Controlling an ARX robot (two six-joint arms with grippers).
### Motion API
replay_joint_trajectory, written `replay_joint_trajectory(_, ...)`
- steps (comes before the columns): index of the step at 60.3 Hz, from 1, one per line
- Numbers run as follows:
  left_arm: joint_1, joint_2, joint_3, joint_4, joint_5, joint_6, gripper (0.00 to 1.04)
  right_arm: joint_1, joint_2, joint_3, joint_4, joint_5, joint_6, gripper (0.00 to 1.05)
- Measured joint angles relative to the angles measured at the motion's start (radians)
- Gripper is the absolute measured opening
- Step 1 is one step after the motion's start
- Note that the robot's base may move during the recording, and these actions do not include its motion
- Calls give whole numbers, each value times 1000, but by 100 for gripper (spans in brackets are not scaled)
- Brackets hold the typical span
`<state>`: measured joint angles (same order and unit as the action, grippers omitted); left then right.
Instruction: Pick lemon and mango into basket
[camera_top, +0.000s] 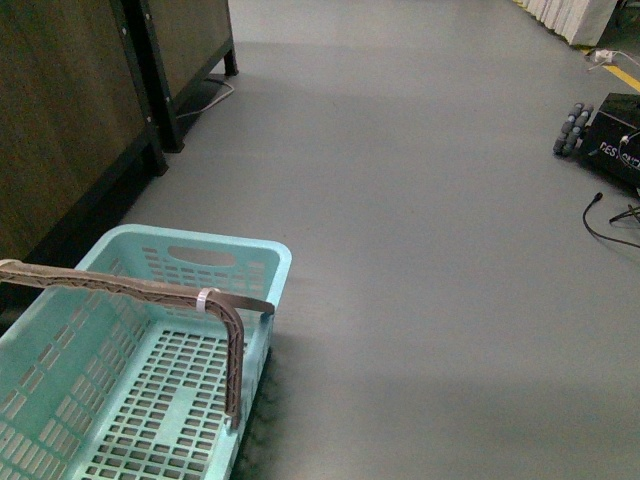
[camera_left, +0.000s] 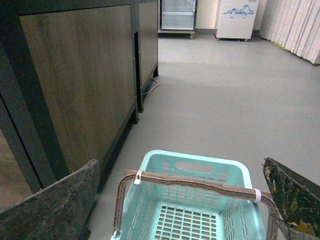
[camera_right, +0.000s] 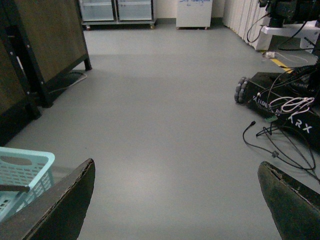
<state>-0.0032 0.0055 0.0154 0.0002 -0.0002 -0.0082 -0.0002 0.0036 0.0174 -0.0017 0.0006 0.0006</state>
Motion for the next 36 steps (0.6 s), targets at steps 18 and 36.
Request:
replay_joint_trajectory(18, 0, 0, 0, 0, 0, 0, 98, 0, 0, 0, 0, 0, 0, 96)
replay_joint_trajectory(36, -102, 254, 136, -319, -232, -250, 98, 0, 0, 0, 0, 0, 0, 96)
